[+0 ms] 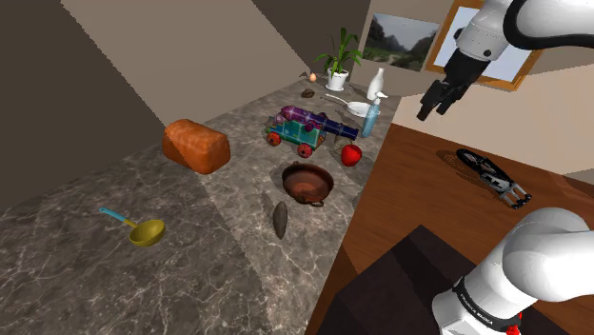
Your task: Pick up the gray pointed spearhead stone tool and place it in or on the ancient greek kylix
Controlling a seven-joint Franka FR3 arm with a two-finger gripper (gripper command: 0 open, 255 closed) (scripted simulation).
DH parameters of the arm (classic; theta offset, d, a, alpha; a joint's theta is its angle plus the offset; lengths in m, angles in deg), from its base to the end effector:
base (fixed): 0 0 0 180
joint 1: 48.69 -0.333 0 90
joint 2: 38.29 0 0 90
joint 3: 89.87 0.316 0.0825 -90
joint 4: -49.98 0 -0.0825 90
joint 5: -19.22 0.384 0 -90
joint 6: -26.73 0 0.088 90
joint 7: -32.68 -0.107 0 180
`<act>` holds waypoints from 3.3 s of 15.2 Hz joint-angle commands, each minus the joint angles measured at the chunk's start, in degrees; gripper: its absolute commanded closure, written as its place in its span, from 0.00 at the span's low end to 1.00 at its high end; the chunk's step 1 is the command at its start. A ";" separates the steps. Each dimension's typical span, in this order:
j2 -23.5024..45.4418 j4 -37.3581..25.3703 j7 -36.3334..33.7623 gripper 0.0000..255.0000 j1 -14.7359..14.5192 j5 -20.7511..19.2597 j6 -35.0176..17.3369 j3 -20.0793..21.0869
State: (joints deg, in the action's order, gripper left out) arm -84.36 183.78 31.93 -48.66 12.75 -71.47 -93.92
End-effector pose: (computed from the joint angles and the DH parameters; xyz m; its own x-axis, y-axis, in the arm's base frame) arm 0.3148 -0.0408 0.6194 0.9820 -0.0549 0.1810 -0.0667 -0.9960 0.0595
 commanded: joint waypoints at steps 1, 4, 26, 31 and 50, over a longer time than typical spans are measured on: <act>0.00 0.00 0.00 0.00 0.00 0.00 0.00 0.00; 2.99 1.22 -2.87 0.00 -1.15 2.02 -2.38 2.07; 37.00 -5.45 -20.43 0.00 -9.57 13.96 -19.67 15.51; 46.60 -10.88 -23.88 0.00 -11.43 15.04 -22.24 17.80; 57.90 -13.99 -27.02 0.00 -13.93 15.12 -29.21 19.54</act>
State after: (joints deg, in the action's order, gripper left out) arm -26.47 169.78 4.92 -62.58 27.87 -100.67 -74.39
